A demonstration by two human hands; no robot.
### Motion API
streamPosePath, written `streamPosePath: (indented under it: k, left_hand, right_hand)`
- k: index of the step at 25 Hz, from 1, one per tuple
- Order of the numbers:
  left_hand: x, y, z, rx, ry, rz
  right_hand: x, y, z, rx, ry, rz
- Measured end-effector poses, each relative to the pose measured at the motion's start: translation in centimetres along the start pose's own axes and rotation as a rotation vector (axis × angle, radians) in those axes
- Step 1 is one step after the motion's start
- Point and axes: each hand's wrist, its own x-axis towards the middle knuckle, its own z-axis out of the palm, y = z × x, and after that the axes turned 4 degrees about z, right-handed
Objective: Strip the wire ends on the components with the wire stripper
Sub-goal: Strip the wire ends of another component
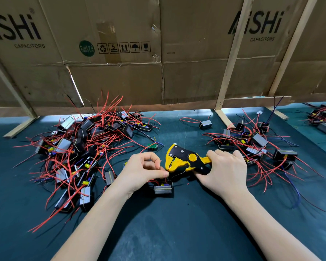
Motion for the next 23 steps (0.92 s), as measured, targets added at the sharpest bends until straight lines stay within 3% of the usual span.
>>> streamPosePath:
  k: [14,20,23]
  left_hand:
    - [0.1,0.3,-0.6,-0.03,-0.074,0.014]
    - [-0.4,0.5,-1.7,0.072,-0.385,-0.093]
    - [-0.6,1.3,-2.5,-0.046,-0.459,-0.016]
  right_hand:
    - [-0.3,-0.3,0.0,0.015,0.058,0.025]
    - [-0.2,0.2,0.5,-0.029,0.002,0.054]
    - [-0.2,0.2,0.5,-0.042,0.01,0.036]
